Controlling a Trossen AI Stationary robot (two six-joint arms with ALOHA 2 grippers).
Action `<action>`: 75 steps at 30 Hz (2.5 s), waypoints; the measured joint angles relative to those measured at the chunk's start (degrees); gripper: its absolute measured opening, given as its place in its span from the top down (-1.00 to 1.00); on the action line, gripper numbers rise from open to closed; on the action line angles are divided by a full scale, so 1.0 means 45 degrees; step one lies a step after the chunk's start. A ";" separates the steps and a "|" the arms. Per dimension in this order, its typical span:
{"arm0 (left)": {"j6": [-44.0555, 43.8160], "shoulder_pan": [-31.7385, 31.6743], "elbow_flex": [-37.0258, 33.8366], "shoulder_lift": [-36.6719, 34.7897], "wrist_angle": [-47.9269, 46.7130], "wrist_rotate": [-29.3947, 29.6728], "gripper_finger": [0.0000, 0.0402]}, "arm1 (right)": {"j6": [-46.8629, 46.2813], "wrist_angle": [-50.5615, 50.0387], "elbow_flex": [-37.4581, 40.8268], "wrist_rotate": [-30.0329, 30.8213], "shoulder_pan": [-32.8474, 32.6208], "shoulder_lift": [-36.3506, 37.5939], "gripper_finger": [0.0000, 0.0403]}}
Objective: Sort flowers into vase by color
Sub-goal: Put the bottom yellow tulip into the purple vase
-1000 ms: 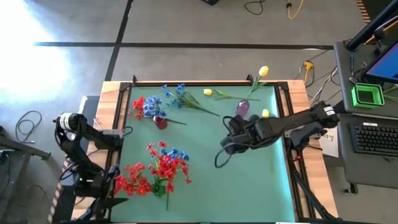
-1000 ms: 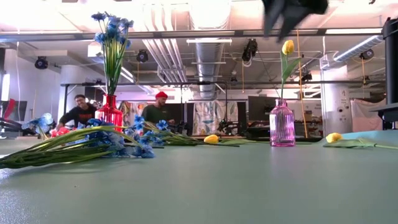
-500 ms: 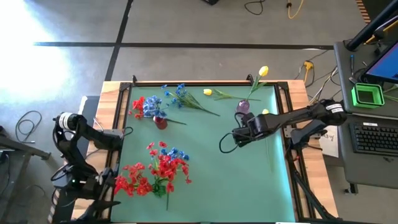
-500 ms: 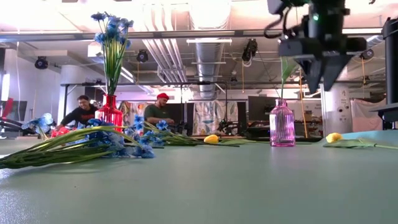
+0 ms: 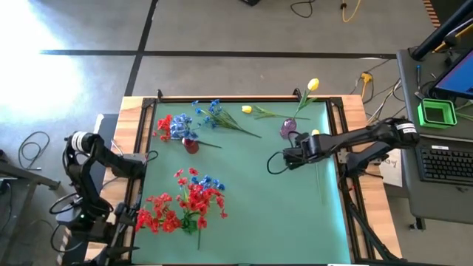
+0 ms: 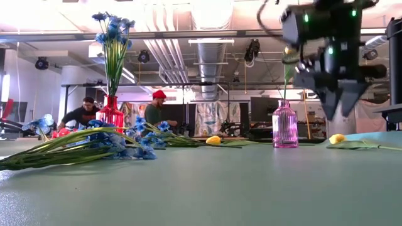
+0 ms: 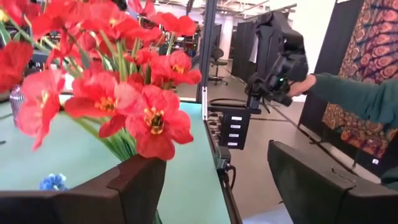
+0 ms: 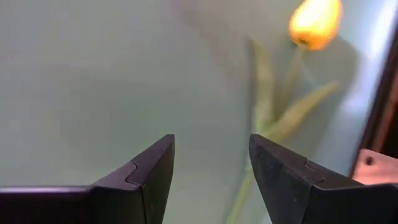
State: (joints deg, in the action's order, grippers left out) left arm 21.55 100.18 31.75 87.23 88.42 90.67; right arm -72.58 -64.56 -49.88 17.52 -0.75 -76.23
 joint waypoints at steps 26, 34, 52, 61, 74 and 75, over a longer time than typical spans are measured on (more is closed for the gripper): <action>0.1342 -0.0457 -0.0040 -0.0241 0.0248 -0.0360 -0.17 | 0.0077 0.2878 0.3870 -0.0702 0.2087 -0.0051 0.64; 0.1367 -0.0466 -0.0046 -0.0241 0.0225 -0.0275 -0.15 | 0.0253 0.2927 0.3875 -0.0879 0.2065 0.0014 0.91; 0.1386 -0.0476 -0.0069 -0.0250 0.0164 -0.0164 -0.15 | 0.0957 0.4644 0.1653 -0.4085 -0.1059 0.0648 0.69; 0.1435 -0.0483 -0.0084 -0.0250 0.0155 -0.0148 -0.15 | -0.0040 0.4754 0.1583 -0.3119 -0.1604 -0.0221 0.09; 0.1493 -0.0486 -0.0084 -0.0267 0.0148 -0.0140 -0.15 | 0.0361 0.5301 0.1529 -0.2847 -0.1225 -0.2093 0.07; 0.1511 -0.0486 -0.0084 -0.0301 0.0122 -0.0140 -0.15 | 0.0361 0.5346 0.1529 -0.2852 -0.1225 -0.2143 0.16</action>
State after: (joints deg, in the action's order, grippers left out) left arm 28.35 97.99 31.38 85.88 88.97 90.04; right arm -70.96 -40.50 -43.00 4.69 -6.26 -85.87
